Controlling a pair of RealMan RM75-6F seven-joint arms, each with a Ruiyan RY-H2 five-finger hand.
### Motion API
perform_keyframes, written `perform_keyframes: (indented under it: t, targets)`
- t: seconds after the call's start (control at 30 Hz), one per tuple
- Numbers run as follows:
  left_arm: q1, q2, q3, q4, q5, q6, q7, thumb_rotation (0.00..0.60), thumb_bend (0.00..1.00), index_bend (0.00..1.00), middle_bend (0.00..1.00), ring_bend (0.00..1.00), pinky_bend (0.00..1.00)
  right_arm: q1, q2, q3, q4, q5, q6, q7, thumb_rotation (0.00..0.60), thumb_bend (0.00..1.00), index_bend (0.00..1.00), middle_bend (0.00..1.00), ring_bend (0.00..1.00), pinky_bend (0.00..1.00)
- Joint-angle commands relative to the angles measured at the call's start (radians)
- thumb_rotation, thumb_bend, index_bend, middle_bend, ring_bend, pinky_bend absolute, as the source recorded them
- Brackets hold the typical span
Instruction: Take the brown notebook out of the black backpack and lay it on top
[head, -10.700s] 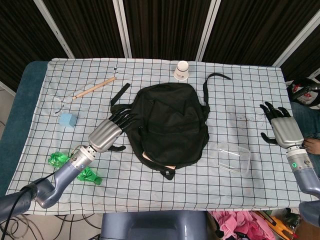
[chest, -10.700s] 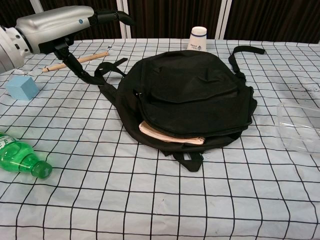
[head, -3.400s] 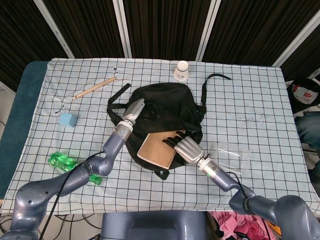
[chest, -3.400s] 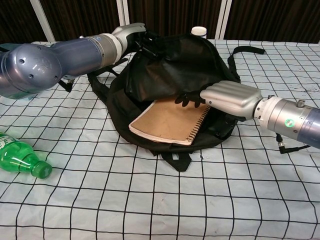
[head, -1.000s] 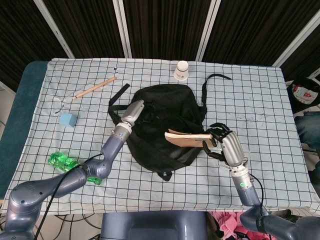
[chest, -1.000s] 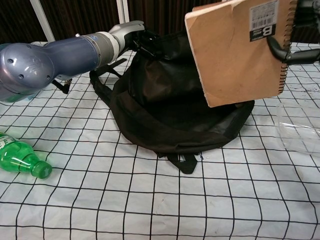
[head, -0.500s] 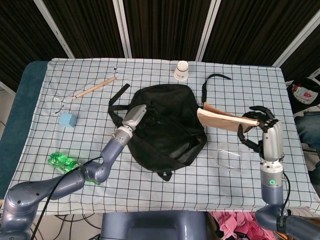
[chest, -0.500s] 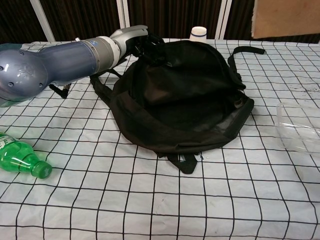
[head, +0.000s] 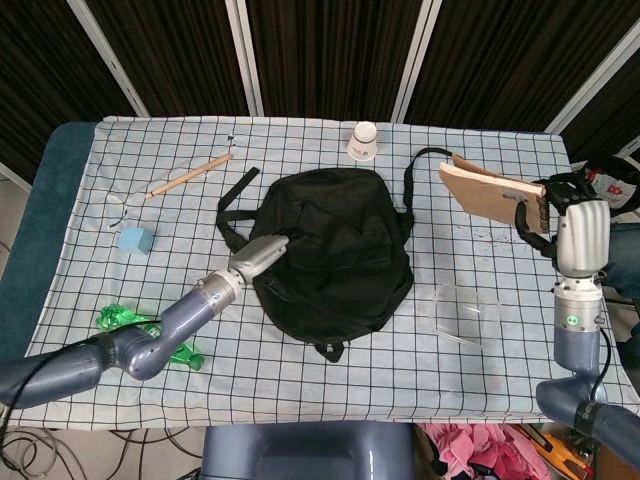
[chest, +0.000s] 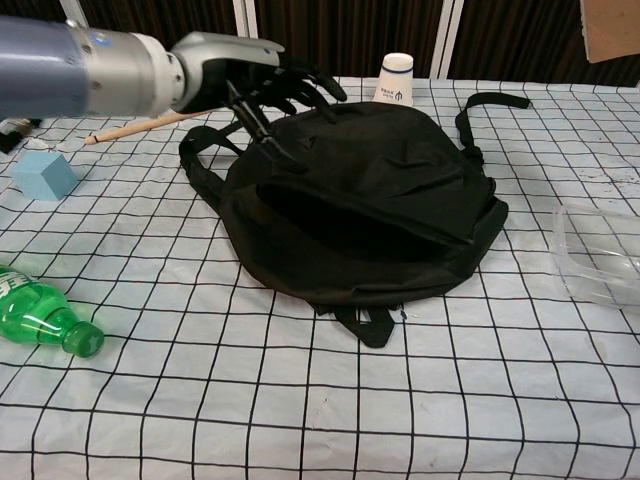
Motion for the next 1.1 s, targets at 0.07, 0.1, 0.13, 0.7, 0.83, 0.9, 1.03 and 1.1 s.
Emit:
perform_keyframes:
  t: [0.07,0.1,0.13,0.7,0.83,0.9,1.03,1.1]
  targets:
    - [0.091,0.276,0.058,-0.255,0.08,-0.061,-0.007,0.6,0.04,0.1,0.13,0.0,0.0,0.044,-0.036,-0.001,0.052,0.016,-0.063,-0.02,0.6,0.51,0.79,0.66,0.59,0.33]
    - [0.104,0.299,0.064,-0.272,0.097,-0.047,-0.002,0.6,0.04,0.1,0.13,0.0,0.0,0.053,-0.044,-0.003,0.06,0.014,-0.073,-0.023,0.6,0.51,0.79,0.66,0.59,0.33]
    - [0.125,0.324,0.071,-0.286,0.12,-0.016,0.009,0.6,0.04,0.1,0.12,0.0,0.0,0.064,-0.057,-0.007,0.069,0.011,-0.082,-0.029,0.6,0.51,0.79,0.66,0.59,0.33]
    - [0.282,0.256,0.074,-0.11,0.304,0.372,-0.263,0.6,0.04,0.12,0.15,0.0,0.0,0.217,-0.394,-0.159,0.28,-0.113,-0.181,-0.362,0.6,0.51,0.79,0.65,0.59,0.33]
    - [0.274,0.241,0.071,-0.065,0.301,0.372,-0.311,0.6,0.05,0.13,0.15,0.0,0.0,0.236,-0.456,-0.19,0.324,-0.14,-0.196,-0.417,0.6,0.51,0.79,0.65,0.59,0.34]
    - [0.272,0.236,0.07,-0.048,0.302,0.377,-0.323,0.6,0.05,0.13,0.16,0.0,0.0,0.234,-0.476,-0.214,0.33,-0.157,-0.195,-0.432,0.6,0.51,0.79,0.65,0.58,0.34]
    - [0.27,0.234,0.074,-0.03,0.303,0.381,-0.338,0.6,0.05,0.14,0.16,0.0,0.0,0.215,-0.48,-0.261,0.288,-0.186,-0.193,-0.453,0.6,0.5,0.77,0.64,0.57,0.32]
    - [0.269,0.233,0.074,-0.024,0.297,0.381,-0.342,0.6,0.05,0.14,0.16,0.0,0.0,0.203,-0.471,-0.276,0.241,-0.196,-0.185,-0.459,0.6,0.49,0.68,0.6,0.54,0.31]
